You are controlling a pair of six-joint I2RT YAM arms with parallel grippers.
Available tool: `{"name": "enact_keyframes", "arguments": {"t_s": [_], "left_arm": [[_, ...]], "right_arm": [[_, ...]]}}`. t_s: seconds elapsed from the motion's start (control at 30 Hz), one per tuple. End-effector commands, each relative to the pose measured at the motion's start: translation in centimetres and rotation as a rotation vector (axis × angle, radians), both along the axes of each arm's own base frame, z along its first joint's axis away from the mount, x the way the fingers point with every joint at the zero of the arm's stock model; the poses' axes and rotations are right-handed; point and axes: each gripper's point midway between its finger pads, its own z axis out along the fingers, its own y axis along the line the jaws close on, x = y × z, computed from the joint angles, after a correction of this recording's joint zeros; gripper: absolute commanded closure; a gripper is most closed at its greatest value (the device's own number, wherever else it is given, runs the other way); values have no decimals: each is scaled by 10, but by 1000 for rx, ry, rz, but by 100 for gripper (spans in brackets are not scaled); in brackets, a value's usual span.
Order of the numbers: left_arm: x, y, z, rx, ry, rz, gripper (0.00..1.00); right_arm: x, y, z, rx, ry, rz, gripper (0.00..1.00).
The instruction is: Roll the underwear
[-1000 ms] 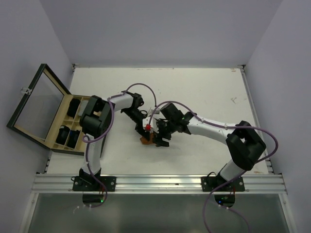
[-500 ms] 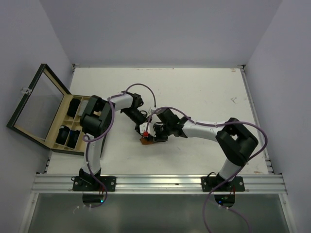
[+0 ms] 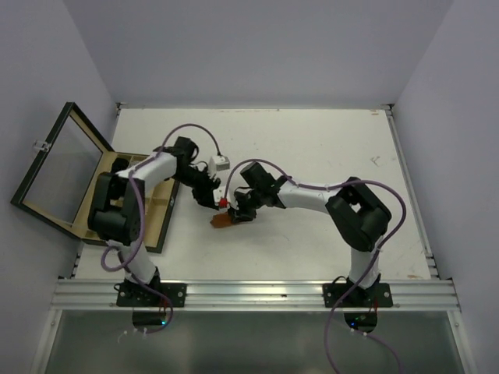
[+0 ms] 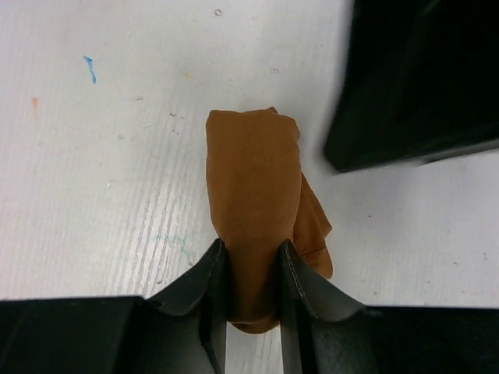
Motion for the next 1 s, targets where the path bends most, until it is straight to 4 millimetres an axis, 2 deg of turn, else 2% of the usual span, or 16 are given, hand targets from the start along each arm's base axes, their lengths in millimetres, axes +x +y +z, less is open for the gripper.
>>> {"name": "enact_keyframes", "arguments": {"t_s": [0.0, 0.03, 0.1, 0.13, 0.2, 0.27, 0.33, 0.4, 0.43, 0.47, 0.53, 0.57, 0.67, 0.73, 0.8, 0.97], "left_arm": [[81, 40, 60, 15, -439, 185, 47], [79, 47, 77, 12, -498, 202, 44], [74, 62, 87, 40, -559, 209, 43], [64, 66, 97, 46, -604, 200, 43], [49, 72, 101, 70, -672, 154, 43], [24, 76, 102, 80, -750, 84, 40], [0, 81, 87, 127, -782, 21, 39], [-17, 76, 78, 175, -856, -75, 38], [-30, 75, 62, 191, -843, -103, 38], [-36, 60, 63, 171, -895, -160, 38], [-45, 52, 60, 179, -961, -188, 35], [-51, 39, 60, 154, -988, -230, 34], [-58, 24, 50, 159, -983, -287, 32], [-57, 20, 42, 180, -972, -292, 30], [-55, 7, 42, 168, -1002, -300, 29], [-49, -3, 21, 219, -1002, -324, 29]], "right_arm": [[-51, -43, -59, -243, 325, -41, 100], [-50, -42, -59, -247, 348, -57, 100], [-49, -38, -56, -248, 387, -72, 100], [-49, -39, -60, -259, 422, -90, 100], [-49, -36, -57, -262, 465, -100, 100], [-45, -34, -60, -270, 514, -133, 100], [-45, -33, -61, -274, 553, -150, 100], [-45, -33, -66, -280, 584, -161, 100], [-45, -32, -66, -281, 603, -170, 100], [-45, -32, -69, -287, 621, -177, 100], [-44, -32, -69, -285, 648, -189, 100], [-43, -32, -71, -286, 651, -198, 100], [-41, -34, -71, -284, 668, -214, 100], [-41, -36, -73, -286, 682, -220, 100], [-42, -36, -73, -282, 696, -223, 100], [-43, -35, -74, -281, 708, -219, 100]]}}
